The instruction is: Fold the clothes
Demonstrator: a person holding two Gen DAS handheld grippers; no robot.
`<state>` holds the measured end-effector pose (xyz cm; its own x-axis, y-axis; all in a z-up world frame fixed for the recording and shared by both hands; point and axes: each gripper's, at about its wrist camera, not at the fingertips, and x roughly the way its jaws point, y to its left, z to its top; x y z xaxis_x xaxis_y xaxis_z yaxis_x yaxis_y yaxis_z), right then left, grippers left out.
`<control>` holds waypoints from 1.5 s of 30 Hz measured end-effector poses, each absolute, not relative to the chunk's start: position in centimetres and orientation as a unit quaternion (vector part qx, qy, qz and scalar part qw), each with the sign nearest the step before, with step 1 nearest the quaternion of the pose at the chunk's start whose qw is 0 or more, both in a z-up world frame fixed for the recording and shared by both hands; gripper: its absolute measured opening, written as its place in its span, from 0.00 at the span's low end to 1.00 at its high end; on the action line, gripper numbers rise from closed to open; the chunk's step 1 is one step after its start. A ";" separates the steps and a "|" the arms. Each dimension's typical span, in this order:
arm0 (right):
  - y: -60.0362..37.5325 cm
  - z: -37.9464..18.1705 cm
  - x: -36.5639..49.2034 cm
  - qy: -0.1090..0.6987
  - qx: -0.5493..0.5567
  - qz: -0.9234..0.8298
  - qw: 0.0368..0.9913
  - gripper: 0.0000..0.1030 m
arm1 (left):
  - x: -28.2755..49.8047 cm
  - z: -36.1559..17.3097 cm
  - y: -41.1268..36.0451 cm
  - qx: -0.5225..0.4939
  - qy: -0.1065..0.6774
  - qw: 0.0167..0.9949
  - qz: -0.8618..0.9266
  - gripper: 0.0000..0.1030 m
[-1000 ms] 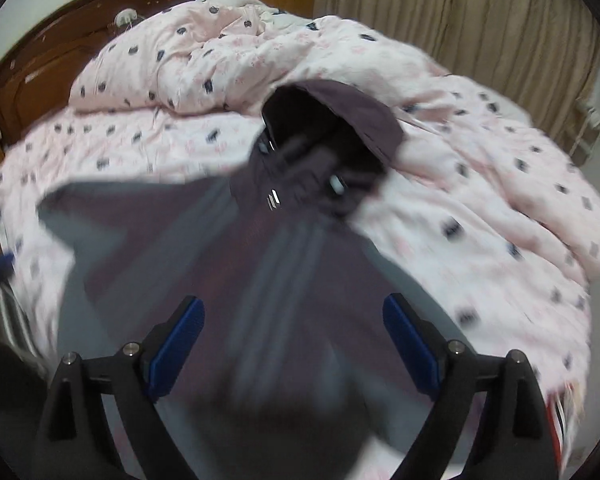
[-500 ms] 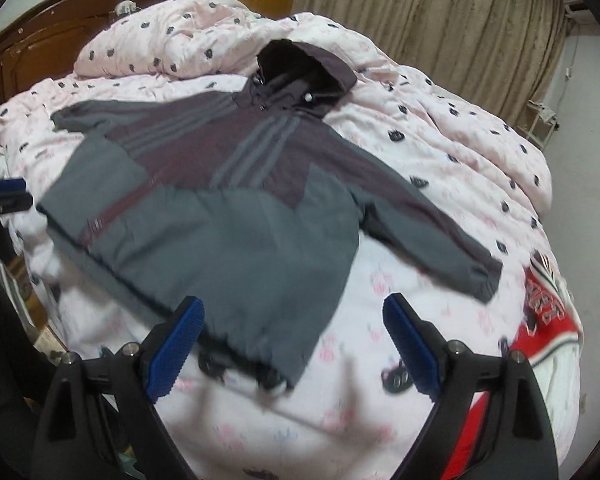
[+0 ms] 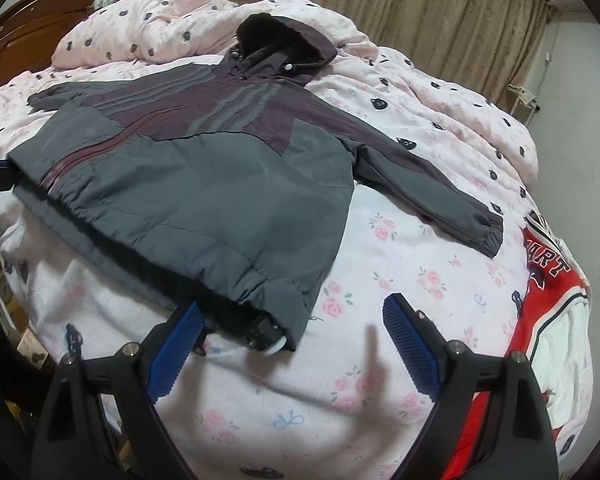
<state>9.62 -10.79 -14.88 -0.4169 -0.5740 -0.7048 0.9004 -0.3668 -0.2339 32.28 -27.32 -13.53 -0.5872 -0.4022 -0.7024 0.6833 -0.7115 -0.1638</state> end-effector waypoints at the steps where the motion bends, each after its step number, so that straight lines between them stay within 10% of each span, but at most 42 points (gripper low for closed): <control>1: -10.8 -14.8 9.6 0.305 0.261 -0.787 0.468 0.90 | 31.9 -13.7 -27.2 0.336 0.204 0.320 -0.862 0.47; 37: -7.2 -6.9 3.9 0.123 0.225 -0.914 0.316 0.99 | 39.4 -12.1 -33.0 0.255 0.262 0.541 -0.757 0.68; 45: -7.8 -10.2 5.0 0.214 0.222 -0.894 0.326 1.00 | 38.9 -14.1 -34.0 0.378 0.304 0.500 -0.717 0.70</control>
<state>5.03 -7.83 -10.23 -0.6880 -0.4884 -0.5368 0.6784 -0.6956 -0.2365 38.92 -33.98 -14.11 -0.2142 -0.4871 -0.8467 0.9472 -0.3154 -0.0581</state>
